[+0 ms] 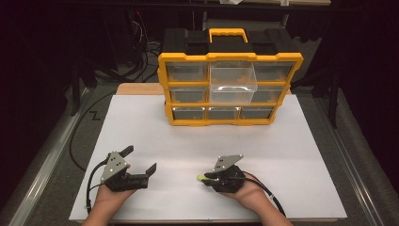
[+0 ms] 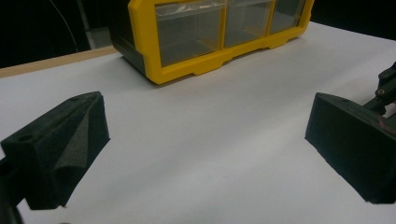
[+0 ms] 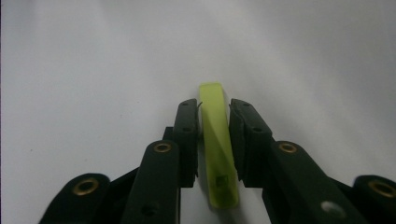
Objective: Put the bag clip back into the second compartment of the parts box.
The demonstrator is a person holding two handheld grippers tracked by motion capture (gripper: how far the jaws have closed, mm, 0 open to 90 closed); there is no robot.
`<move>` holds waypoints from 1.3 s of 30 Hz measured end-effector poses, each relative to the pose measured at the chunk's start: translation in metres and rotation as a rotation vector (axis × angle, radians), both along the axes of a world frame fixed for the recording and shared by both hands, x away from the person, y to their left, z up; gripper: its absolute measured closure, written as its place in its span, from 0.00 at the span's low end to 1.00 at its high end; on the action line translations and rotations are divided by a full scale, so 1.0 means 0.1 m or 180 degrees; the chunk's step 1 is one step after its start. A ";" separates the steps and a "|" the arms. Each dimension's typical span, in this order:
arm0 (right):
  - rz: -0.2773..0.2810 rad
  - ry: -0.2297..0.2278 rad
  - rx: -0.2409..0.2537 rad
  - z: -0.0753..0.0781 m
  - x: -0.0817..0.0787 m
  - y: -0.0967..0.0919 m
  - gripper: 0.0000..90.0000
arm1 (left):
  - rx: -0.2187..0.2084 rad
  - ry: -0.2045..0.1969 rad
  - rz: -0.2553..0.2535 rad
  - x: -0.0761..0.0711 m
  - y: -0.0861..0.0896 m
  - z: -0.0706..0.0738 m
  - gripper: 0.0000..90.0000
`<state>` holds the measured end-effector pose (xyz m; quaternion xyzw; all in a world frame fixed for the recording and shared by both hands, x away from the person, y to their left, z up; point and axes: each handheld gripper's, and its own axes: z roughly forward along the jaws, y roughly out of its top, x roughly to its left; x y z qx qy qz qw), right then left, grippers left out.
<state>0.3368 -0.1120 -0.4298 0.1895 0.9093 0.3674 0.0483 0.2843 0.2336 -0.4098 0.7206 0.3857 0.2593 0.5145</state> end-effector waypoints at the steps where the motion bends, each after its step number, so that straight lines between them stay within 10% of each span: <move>1: -0.0014 -0.0001 0.0000 0.00 0.00 0.00 0.85 | -0.0004 0.0006 0.0005 0.00 0.00 0.00 0.01; 39: -0.0095 -0.0116 0.0114 0.19 0.01 -0.33 0.88 | 0.0016 -0.0038 -0.0024 -0.03 -0.04 0.01 0.00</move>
